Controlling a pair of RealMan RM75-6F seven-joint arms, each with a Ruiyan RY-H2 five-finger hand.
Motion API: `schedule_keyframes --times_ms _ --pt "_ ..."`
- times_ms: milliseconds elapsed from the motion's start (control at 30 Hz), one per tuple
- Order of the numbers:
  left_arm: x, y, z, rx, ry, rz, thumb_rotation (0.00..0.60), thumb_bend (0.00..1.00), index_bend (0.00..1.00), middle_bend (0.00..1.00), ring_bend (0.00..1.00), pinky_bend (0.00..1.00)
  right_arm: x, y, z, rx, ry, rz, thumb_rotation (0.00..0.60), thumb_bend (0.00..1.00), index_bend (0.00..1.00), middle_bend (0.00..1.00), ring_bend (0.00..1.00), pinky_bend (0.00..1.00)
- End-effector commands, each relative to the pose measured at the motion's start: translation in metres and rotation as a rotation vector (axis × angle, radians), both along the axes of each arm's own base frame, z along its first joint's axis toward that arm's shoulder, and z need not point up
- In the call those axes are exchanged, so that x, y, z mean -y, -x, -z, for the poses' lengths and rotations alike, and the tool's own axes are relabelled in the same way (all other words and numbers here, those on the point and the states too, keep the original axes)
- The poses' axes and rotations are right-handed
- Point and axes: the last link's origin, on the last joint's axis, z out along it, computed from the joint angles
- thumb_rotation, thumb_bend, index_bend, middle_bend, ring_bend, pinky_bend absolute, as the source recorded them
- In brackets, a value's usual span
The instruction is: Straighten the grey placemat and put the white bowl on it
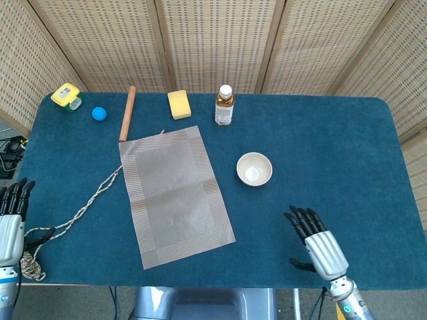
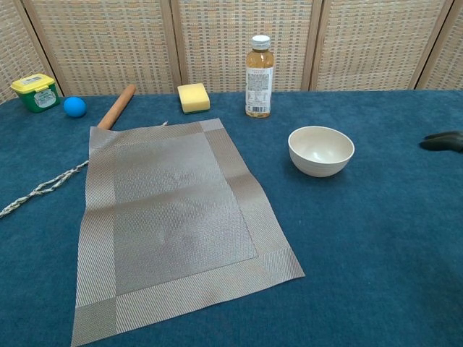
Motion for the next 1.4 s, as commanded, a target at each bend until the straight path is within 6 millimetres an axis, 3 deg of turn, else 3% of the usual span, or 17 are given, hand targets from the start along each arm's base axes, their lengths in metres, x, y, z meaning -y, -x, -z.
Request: schedule_keyframes --times_ms 33,300,500,867,1167,1400 --pt "0.001 0.000 0.000 -0.002 0.007 -0.003 0.600 0.00 0.00 0.00 0.00 0.00 0.004 -0.026 0.026 0.021 -0.052 -0.061 0.600 0.00 0.00 0.00 0.00 0.00" --pt "0.001 0.001 -0.001 0.009 0.012 0.009 0.600 0.00 0.00 0.00 0.00 0.00 0.017 -0.072 0.071 0.127 -0.109 -0.105 0.600 0.00 0.00 0.00 0.00 0.00" --pt "0.002 0.001 0.001 0.008 0.028 0.010 0.600 0.00 0.00 0.00 0.00 0.00 0.027 -0.087 0.092 0.155 -0.092 -0.107 0.600 0.00 0.00 0.00 0.00 0.00" --pt "-0.004 0.007 0.007 0.005 0.061 -0.017 0.600 0.00 0.00 0.00 0.00 0.00 0.051 -0.081 0.124 0.076 -0.068 -0.068 0.600 0.00 0.00 0.00 0.00 0.00" --pt "-0.007 0.009 0.009 0.006 0.069 -0.028 0.600 0.00 0.00 0.00 0.00 0.00 0.056 -0.071 0.137 0.034 -0.088 -0.037 0.600 0.03 0.00 0.00 0.00 0.00" --pt "-0.010 0.011 0.010 0.005 0.077 -0.035 0.600 0.00 0.00 0.00 0.00 0.00 0.056 -0.067 0.136 0.003 -0.117 -0.007 0.600 0.05 0.00 0.00 0.00 0.00"
